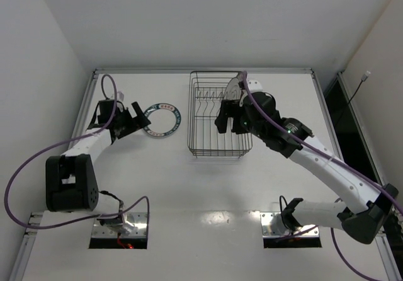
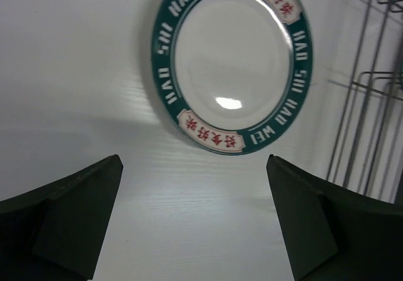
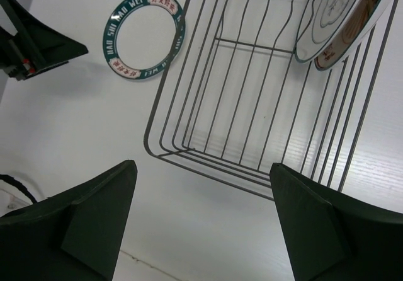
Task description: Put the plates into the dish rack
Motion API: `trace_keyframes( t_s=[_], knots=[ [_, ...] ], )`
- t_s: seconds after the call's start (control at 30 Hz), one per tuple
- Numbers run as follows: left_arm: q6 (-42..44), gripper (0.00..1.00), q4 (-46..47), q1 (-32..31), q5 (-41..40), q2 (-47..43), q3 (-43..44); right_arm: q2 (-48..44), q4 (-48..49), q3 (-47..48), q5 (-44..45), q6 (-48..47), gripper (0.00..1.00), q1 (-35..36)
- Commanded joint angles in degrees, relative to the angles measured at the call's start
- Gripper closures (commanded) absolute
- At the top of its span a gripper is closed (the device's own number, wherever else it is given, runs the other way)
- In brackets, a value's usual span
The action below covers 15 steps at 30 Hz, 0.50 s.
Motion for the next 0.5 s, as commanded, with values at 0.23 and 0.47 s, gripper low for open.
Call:
trace_keyframes(
  t_s=[0.23, 0.47],
  knots=[
    [-1.9, 0.01, 12.6, 7.2, 33.9, 16.7, 1.9, -1.3, 5.8, -2.4, -0.1, 0.2, 0.16, 0.3],
    [-3.8, 0.01, 12.0, 10.3, 36.2, 27.2, 3.9, -1.3, 7.0, -4.0, -0.1, 0.2, 0.16, -0.3]
  ],
)
